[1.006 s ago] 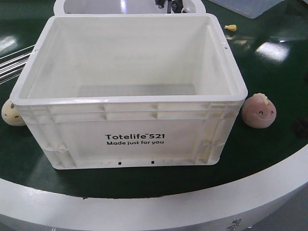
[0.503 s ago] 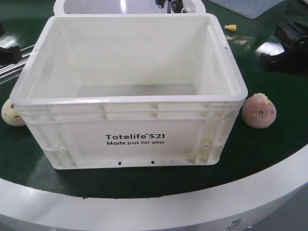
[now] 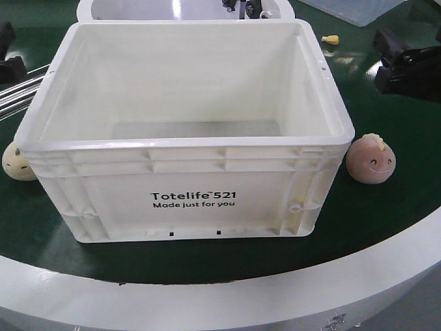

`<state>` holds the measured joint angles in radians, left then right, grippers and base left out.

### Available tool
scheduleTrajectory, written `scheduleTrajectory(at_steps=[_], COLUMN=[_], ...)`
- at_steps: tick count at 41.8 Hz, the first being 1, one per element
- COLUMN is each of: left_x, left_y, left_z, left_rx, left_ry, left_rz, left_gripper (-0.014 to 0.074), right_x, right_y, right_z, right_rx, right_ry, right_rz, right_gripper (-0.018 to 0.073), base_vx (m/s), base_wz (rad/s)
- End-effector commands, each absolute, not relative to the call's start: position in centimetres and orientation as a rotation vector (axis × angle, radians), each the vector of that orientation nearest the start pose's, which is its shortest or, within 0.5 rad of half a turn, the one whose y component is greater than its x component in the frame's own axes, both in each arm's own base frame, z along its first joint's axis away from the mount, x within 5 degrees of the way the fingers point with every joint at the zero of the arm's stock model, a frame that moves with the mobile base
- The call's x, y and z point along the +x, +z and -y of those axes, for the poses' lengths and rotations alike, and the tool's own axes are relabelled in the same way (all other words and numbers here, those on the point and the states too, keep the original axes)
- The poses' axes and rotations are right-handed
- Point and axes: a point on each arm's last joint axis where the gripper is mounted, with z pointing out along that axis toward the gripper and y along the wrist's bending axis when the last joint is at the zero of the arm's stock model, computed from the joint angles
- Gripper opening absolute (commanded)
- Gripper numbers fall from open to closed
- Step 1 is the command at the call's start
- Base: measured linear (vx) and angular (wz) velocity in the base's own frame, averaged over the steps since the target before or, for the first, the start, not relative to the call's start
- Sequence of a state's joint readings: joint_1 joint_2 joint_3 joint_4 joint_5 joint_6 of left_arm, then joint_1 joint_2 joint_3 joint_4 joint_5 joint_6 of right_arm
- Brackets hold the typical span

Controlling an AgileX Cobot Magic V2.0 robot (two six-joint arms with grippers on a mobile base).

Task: Place moving items into box and shelve

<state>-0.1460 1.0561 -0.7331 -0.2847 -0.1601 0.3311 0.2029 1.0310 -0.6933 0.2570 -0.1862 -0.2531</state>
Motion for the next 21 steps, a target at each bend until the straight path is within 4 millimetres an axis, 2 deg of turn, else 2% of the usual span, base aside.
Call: scheduleTrajectory(at_steps=[1,10,16,19,20,21], left_x=[23.0,23.0,23.0,23.1,23.1,23.1], left_y=[36.7,36.5,36.5,36.3,35.6,35.5], left_z=[2.9,2.9,2.4,1.9,-0.5,-0.7], left_rx=[0.091,0.097,0.083,0.067,-0.001,-0.007], left_ry=[-0.035,-0.036,-0.021,-0.008,0.061,0.066], left_rz=[-1.518,-1.532,-1.541,-1.560,-1.649,-1.652], left_gripper=[0.0605,0.0611,0.0605,0.0603,0.0592,0.0592], right_x=[22.2,22.2,22.4,22.5,22.7,22.8], right_y=[36.4,36.2,35.5,35.4,35.0,34.9], right_z=[-3.8,-3.8,-2.7,-1.8,1.0,1.2], right_rx=[-0.099,-0.070,-0.021,0.007,0.076,0.075], right_ry=[0.099,0.121,0.109,0.079,-0.018,-0.026], right_rz=[-1.479,-1.506,-1.575,-1.593,-1.684,-1.700], right_gripper=[0.0715,0.0712,0.0687,0.0673,0.0627,0.0621], base_vx=[0.00,0.00,0.00,0.00,0.00,0.00], base_wz=[0.00,0.00,0.00,0.00,0.00,0.00])
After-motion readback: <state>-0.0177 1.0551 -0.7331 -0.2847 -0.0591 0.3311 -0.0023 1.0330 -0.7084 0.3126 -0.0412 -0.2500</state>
